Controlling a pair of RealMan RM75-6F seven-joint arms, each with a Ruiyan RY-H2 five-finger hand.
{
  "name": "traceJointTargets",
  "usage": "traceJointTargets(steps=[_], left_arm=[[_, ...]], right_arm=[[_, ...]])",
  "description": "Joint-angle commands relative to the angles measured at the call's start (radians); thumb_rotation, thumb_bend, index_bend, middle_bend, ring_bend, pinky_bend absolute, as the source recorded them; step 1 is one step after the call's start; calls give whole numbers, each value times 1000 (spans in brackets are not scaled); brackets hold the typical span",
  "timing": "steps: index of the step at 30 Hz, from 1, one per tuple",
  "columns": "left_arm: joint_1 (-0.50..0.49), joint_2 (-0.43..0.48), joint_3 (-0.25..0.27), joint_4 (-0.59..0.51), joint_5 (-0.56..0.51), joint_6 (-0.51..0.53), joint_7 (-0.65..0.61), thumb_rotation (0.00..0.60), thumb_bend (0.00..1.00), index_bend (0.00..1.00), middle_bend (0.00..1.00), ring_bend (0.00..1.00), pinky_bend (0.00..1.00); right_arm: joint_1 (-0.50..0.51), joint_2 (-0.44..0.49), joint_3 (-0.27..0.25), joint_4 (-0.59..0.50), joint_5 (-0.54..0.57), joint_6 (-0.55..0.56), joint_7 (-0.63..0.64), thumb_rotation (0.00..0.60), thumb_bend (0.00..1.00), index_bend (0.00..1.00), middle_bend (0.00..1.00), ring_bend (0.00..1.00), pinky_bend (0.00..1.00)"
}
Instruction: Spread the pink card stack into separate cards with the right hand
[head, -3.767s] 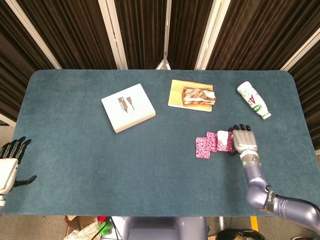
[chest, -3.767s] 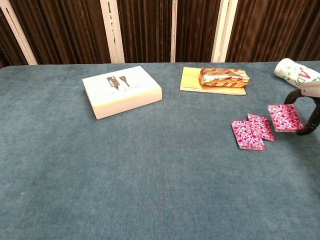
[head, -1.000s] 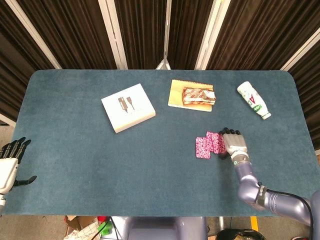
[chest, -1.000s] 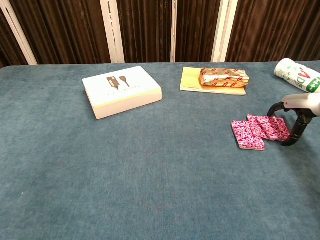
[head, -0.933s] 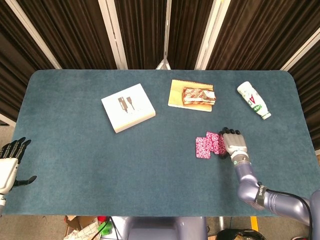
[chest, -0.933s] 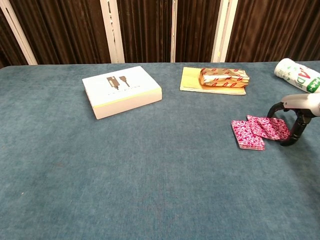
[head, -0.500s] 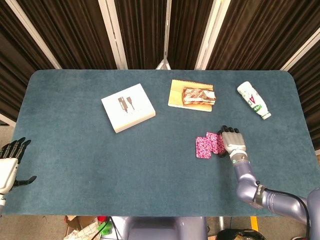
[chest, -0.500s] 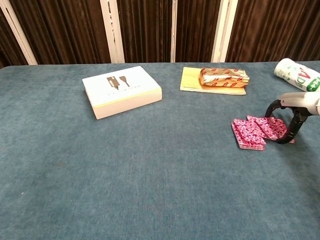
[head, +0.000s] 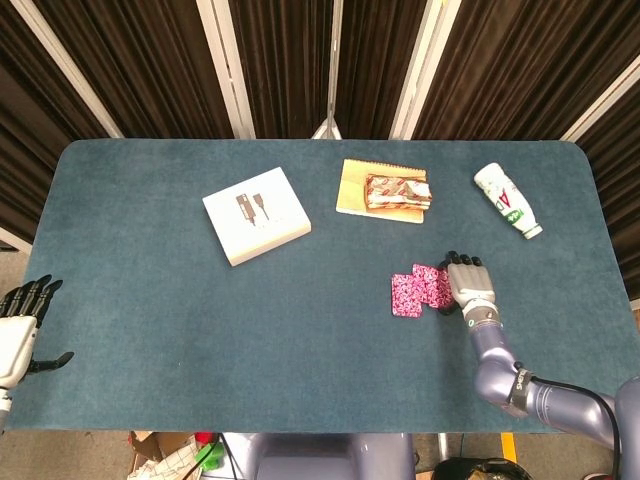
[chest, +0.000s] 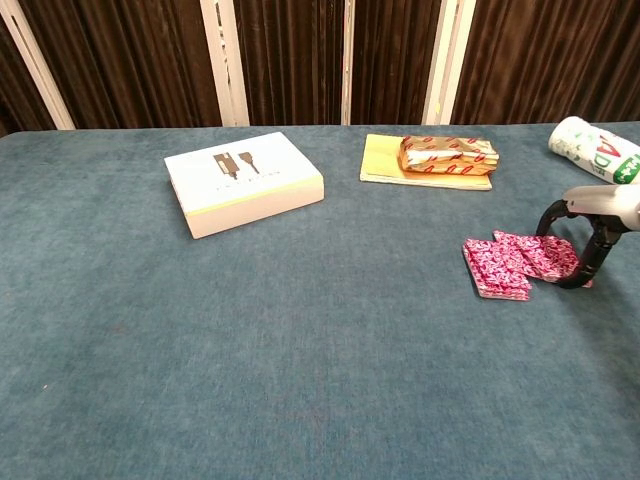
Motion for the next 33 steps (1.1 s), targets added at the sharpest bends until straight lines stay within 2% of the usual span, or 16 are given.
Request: traceJointTargets(steps=[1,16,25,29,33], left_arm=[[0,0,0,-1,0,0,-1,600,23,0,0,0,0],[2,0,1,-3,8,6,-7,600,23,0,0,0,0],[1,-2,2,-3,12,8,-4,600,23,0,0,0,0],[0,-3,2,-5,11,7,2,600,23,0,0,0,0],[0,-4,2,-6,11,7,4,600,23,0,0,0,0]], right_arm=[[-6,-2,6,0,-19,11,15,600,239,499,118,0,0],[-62,68,11,-37,-116,64,81,600,240,533,136,0,0],[-101,87,-20,27,-113,37,89,600,239,531,135,0,0],[-108,91,-32,42,-102,20,76,600,238,449,135,0,0],[-109,89,-38,49,-92,19,58,600,239,285,75,0,0]])
